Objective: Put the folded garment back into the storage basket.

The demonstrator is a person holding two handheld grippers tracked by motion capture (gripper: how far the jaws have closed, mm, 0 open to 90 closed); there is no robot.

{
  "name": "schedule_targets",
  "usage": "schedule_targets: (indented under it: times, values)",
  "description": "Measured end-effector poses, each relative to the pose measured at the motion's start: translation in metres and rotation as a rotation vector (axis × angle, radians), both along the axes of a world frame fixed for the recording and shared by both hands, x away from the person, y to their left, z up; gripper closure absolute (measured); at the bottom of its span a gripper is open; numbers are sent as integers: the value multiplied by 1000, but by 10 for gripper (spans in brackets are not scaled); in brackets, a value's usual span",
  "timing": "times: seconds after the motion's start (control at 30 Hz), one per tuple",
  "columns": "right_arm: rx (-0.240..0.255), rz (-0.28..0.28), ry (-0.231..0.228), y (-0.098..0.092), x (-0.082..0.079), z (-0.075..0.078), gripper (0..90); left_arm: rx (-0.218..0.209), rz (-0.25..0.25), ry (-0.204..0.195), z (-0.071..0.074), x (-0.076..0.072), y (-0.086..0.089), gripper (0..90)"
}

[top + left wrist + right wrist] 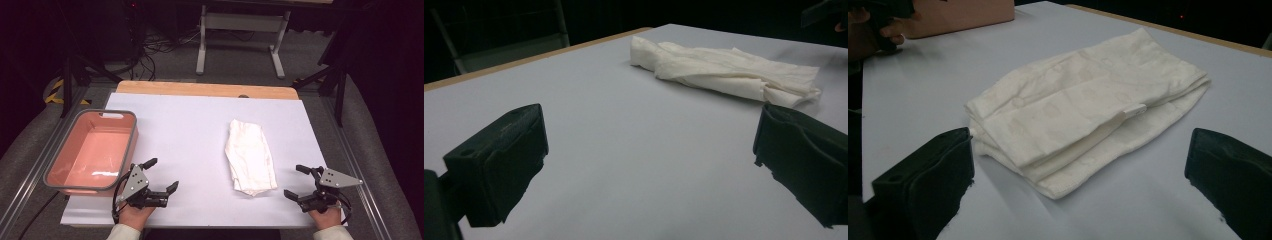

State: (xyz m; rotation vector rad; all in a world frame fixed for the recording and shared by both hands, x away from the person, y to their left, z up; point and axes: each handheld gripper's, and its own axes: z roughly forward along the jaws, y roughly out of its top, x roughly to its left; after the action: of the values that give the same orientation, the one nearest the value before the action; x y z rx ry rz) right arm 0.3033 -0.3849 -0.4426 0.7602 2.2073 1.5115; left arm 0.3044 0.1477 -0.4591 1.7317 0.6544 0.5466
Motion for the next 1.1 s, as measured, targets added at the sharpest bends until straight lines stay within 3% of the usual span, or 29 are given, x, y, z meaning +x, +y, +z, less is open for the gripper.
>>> schedule_targets:
  times: [0.5,0.87,1.1]
  values:
    - [4,8,12,0,1,-1,3,-12,-14,21,3,0,-2,15]
    - [3,-1,25,0,3,-3,9,5,-72,51,10,9,-16,15]
    - [17,-6,37,-2,4,-4,8,-8,-113,68,19,20,-29,15]
